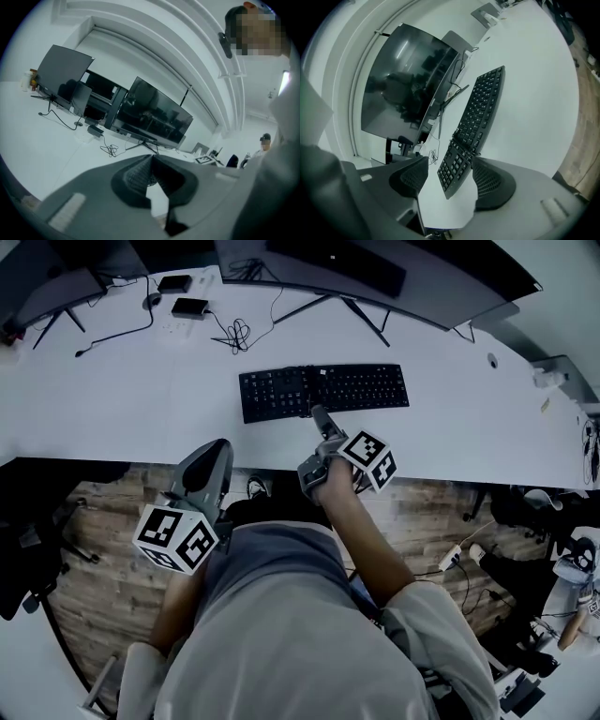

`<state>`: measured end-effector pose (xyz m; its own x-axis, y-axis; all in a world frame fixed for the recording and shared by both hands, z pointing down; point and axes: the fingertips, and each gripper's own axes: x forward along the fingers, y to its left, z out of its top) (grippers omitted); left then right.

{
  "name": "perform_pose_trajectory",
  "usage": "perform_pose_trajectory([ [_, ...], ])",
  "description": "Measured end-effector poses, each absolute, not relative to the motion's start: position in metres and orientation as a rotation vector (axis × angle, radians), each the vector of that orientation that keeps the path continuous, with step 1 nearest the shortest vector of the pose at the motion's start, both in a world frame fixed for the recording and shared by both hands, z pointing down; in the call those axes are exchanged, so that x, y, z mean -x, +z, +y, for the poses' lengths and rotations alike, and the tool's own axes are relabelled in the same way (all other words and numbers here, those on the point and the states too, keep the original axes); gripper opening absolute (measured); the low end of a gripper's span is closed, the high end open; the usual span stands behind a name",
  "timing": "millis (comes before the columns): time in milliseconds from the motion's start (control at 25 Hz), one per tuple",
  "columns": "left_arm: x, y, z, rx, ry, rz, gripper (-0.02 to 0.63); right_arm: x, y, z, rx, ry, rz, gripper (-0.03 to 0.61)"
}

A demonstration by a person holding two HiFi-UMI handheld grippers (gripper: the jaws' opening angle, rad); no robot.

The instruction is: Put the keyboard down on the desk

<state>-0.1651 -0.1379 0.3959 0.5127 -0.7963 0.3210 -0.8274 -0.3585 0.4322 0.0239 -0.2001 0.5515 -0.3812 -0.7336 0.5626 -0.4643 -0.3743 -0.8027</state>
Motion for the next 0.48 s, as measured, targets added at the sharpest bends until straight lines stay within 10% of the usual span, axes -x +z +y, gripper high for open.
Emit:
perform_pose_trajectory([
  [480, 0.178, 0.390, -0.135, -2.197, 0.049, -1.331, 0.000, -0.014, 0.494, -0.205, 1.565, -1.583, 2.044, 0.235],
])
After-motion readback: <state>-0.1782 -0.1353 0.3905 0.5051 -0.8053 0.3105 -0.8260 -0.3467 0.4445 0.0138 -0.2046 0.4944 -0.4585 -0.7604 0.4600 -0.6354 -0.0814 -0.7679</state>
